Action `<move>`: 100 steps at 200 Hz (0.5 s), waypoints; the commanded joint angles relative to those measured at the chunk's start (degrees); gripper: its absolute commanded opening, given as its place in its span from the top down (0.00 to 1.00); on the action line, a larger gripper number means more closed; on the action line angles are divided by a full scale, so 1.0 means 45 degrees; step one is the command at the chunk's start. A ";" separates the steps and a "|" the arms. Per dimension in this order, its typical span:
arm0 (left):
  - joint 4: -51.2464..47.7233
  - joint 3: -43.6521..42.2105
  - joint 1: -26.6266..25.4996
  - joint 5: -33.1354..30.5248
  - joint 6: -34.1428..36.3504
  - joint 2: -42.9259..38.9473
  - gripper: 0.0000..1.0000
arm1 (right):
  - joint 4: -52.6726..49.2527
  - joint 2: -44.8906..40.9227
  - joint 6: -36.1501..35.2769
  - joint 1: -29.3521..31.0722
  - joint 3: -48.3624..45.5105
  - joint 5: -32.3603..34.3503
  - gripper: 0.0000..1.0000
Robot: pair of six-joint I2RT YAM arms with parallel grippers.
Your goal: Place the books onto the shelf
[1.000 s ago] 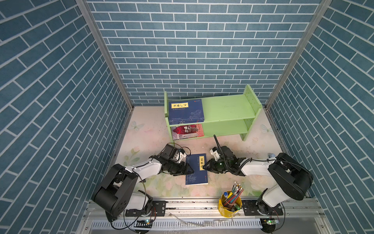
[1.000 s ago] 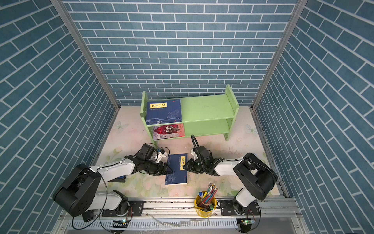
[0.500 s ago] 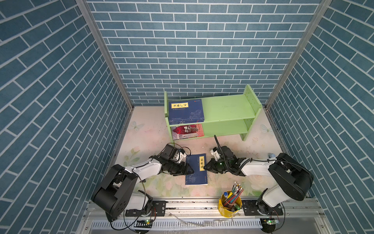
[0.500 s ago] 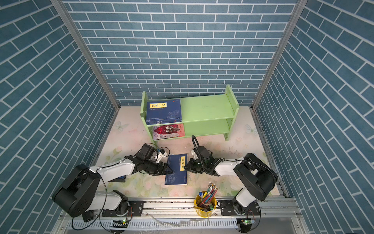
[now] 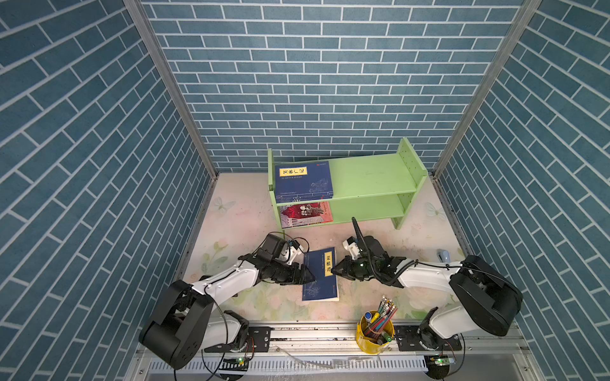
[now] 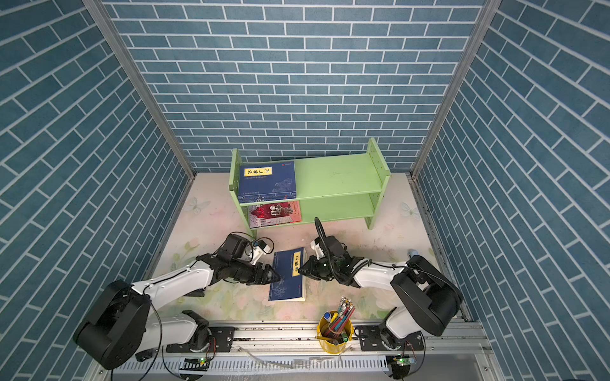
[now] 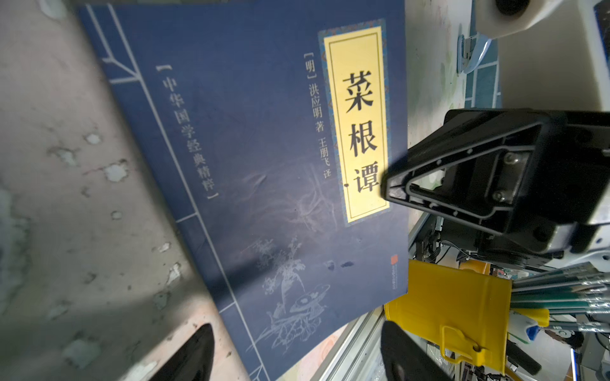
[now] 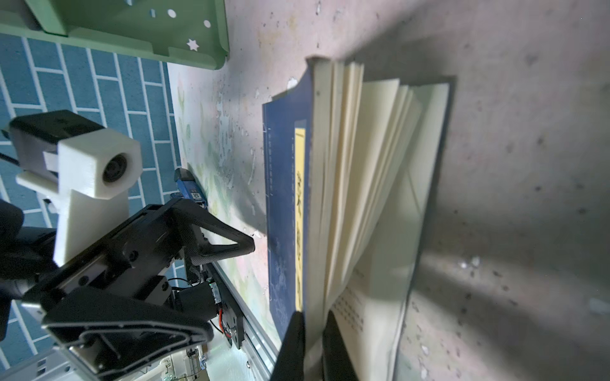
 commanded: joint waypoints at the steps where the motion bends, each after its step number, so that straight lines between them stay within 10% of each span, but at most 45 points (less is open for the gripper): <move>1: -0.0425 0.0246 0.0387 0.0254 -0.0006 -0.0493 0.23 | -0.0278 -0.0666 -0.0083 -0.0170 0.0278 -0.0525 1.00; 100: 0.0699 -0.0315 0.0911 0.1143 -0.0569 -0.0811 0.25 | -0.0247 -0.1367 -0.0123 -0.0959 0.0414 -0.1776 1.00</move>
